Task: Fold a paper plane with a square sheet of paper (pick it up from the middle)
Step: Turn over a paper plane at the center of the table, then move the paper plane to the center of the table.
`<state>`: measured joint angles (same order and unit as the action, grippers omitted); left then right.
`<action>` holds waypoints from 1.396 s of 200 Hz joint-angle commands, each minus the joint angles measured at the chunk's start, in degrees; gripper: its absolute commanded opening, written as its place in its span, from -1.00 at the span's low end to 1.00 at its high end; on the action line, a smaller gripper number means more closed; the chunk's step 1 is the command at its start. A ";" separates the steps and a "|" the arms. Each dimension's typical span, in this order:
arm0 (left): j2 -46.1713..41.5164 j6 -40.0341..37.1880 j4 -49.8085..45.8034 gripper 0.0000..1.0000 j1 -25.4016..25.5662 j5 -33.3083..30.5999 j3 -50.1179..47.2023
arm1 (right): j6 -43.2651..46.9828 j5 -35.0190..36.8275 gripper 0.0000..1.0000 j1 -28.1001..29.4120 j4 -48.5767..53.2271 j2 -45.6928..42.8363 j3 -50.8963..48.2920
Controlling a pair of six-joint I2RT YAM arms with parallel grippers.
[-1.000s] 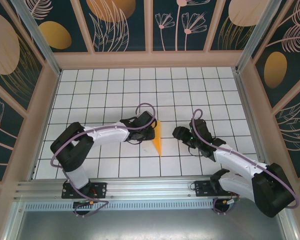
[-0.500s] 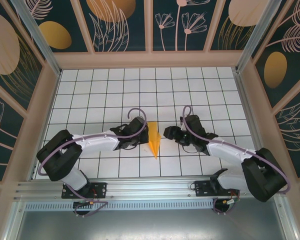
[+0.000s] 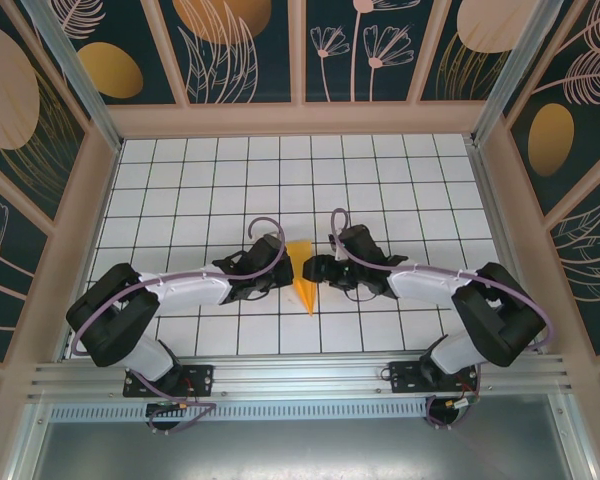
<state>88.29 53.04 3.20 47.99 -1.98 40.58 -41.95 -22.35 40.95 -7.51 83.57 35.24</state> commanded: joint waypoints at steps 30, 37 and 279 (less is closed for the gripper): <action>-1.05 0.35 1.36 -1.00 -0.31 0.44 -1.03 | 3.07 0.68 0.40 0.80 -0.64 -1.04 2.10; -0.98 0.37 1.48 -1.00 -0.35 0.49 -1.12 | 3.11 0.54 0.41 0.80 -0.42 -0.47 2.42; -1.28 1.19 2.68 -1.00 -0.37 1.32 -2.11 | 4.95 0.06 0.19 4.27 2.21 4.63 3.03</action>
<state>88.23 53.28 4.45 47.99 -1.34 39.29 -37.91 -24.47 44.75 -7.22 87.09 37.04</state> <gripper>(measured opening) 0.057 0.613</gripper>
